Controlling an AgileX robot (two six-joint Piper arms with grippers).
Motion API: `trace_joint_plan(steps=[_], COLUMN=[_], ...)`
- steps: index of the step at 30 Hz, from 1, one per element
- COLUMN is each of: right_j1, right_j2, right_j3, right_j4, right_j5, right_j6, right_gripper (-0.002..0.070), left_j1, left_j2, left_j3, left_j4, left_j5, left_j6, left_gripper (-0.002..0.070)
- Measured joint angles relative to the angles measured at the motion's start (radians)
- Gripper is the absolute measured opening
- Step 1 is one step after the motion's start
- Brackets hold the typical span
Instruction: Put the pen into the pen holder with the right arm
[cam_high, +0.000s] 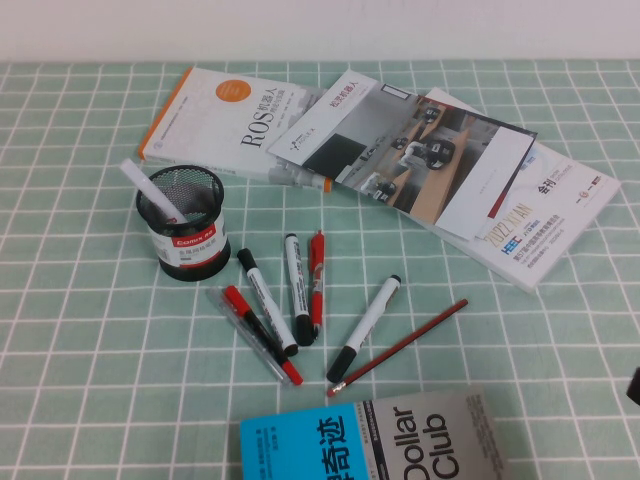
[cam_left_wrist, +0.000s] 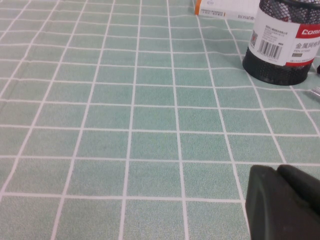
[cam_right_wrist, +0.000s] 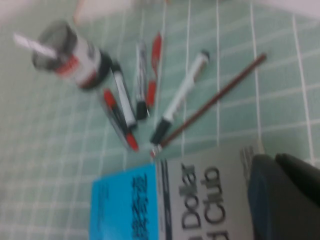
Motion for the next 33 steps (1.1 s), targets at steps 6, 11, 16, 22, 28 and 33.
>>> trace_joint_plan(steps=[6, 11, 16, 22, 28, 33], right_j1=[0.0, 0.002, 0.12, 0.385, 0.542, 0.612], right_j2=[0.295, 0.485, 0.639, 0.833, 1.043, 1.212], right_j3=[-0.244, -0.385, -0.5, -0.637, -0.8, -0.943], right_j4=[-0.163, -0.214, -0.309, -0.521, -0.621, -0.648], right_j5=[0.181, 0.229, 0.213, 0.182, 0.176, 0.176], right_j6=[0.0, 0.016, 0.124, 0.379, 0.571, 0.652], right_gripper=[-0.002, -0.002, -0.002, -0.002, -0.002, -0.002], left_j1=[0.0, 0.0, 0.0, 0.0, 0.0, 0.0], left_j2=[0.0, 0.0, 0.0, 0.0, 0.0, 0.0], left_j3=[0.0, 0.0, 0.0, 0.0, 0.0, 0.0], left_j4=[0.0, 0.0, 0.0, 0.0, 0.0, 0.0], left_j5=[0.0, 0.0, 0.0, 0.0, 0.0, 0.0], left_j6=[0.0, 0.0, 0.0, 0.0, 0.0, 0.0], left_gripper=[-0.0006, -0.0006, -0.0006, -0.0006, -0.0006, -0.0006])
